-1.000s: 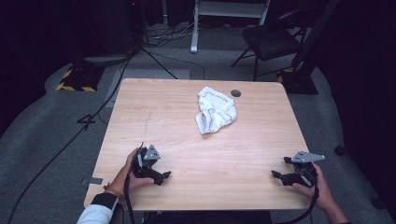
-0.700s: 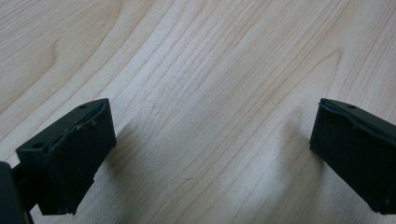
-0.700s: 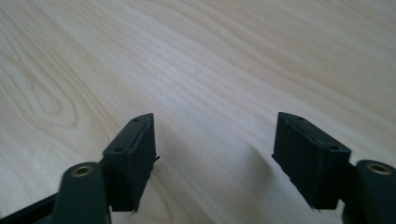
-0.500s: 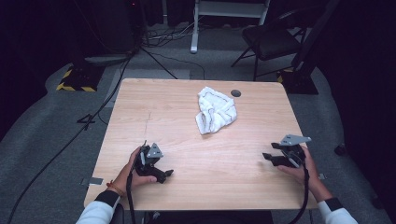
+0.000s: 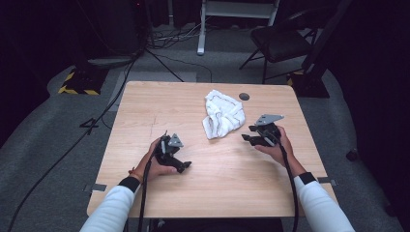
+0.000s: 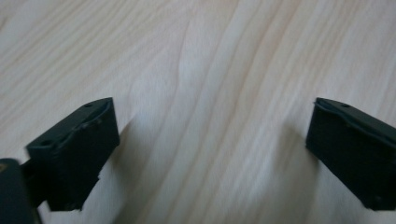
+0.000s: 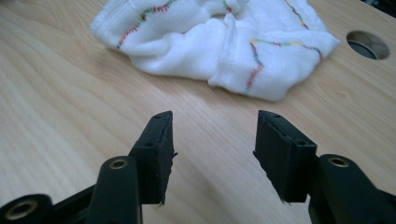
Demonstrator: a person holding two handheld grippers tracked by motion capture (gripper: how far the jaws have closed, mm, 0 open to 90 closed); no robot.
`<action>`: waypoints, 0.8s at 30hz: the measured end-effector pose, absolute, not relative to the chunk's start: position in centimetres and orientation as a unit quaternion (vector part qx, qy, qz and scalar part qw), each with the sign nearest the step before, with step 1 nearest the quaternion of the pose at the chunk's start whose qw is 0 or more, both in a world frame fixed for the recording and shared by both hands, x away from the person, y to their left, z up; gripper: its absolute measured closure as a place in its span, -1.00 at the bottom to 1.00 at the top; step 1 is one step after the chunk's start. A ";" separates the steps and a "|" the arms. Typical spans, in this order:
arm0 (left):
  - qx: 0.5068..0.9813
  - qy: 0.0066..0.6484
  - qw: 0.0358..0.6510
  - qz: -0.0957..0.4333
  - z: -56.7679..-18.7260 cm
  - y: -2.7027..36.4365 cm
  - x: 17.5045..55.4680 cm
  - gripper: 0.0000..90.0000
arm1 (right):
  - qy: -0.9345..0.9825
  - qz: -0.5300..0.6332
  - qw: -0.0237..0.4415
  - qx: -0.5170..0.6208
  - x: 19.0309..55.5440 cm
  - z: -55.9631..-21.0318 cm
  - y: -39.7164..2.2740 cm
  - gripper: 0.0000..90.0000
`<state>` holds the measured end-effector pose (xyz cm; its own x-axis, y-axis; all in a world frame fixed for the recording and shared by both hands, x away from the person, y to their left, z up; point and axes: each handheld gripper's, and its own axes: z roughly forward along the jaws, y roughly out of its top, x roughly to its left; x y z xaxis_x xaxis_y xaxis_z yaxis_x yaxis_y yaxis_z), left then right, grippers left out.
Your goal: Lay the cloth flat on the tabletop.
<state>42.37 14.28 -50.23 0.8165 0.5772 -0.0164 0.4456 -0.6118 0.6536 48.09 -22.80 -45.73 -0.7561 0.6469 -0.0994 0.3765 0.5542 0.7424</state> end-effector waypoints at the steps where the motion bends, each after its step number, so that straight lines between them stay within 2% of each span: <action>1: 0.893 0.286 0.335 0.094 -50.1 13.9 42.7 -0.90 | 0.862 0.367 0.184 0.297 48.1 -45.7 -22.8 0.08; 2: 0.896 0.280 0.333 0.091 -49.9 13.3 43.3 -0.84 | 0.863 0.368 0.181 0.295 48.5 -45.7 -22.3 0.09; 3: 0.896 0.279 0.333 0.095 -49.8 12.9 43.5 -0.61 | 0.863 0.367 0.187 0.293 49.2 -45.7 -21.5 0.11; 5: 0.899 0.272 0.334 0.087 -49.5 11.9 44.3 -0.55 | 0.862 0.367 0.188 0.294 49.5 -45.6 -21.2 0.13; 7: 0.895 0.272 0.343 0.087 -49.0 11.0 45.0 -0.64 | 0.862 0.364 0.188 0.297 50.2 -45.6 -20.6 0.13; 9: 0.889 0.267 0.361 0.089 -48.3 10.1 45.5 -0.56 | 0.863 0.362 0.190 0.297 50.8 -45.5 -20.0 0.15; 16: 0.869 0.280 0.397 0.098 -47.0 7.0 47.7 -0.46 | 0.867 0.342 0.204 0.299 52.2 -46.1 -18.2 0.18; 17: 0.867 0.282 0.398 0.097 -46.9 6.7 47.9 -0.35 | 0.867 0.338 0.208 0.303 52.7 -46.2 -17.9 0.23; 18: 0.865 0.284 0.401 0.100 -46.9 6.4 48.2 -0.35 | 0.867 0.338 0.208 0.303 52.7 -46.2 -17.9 0.23; 20: 0.863 0.285 0.406 0.093 -47.2 5.8 48.8 -0.23 | 0.868 0.327 0.208 0.311 53.1 -46.5 -17.7 0.27; 21: 0.863 0.285 0.409 0.087 -47.3 5.6 49.0 -0.11 | 0.869 0.316 0.211 0.316 53.3 -46.8 -17.5 0.37; 22: 0.863 0.286 0.409 0.084 -47.5 5.5 49.2 -0.11 | 0.869 0.316 0.211 0.316 53.3 -46.8 -17.5 0.37; 24: 0.867 0.288 0.395 0.093 -47.9 5.2 49.6 0.09 | 0.871 0.311 0.208 0.318 53.5 -47.1 -17.5 0.43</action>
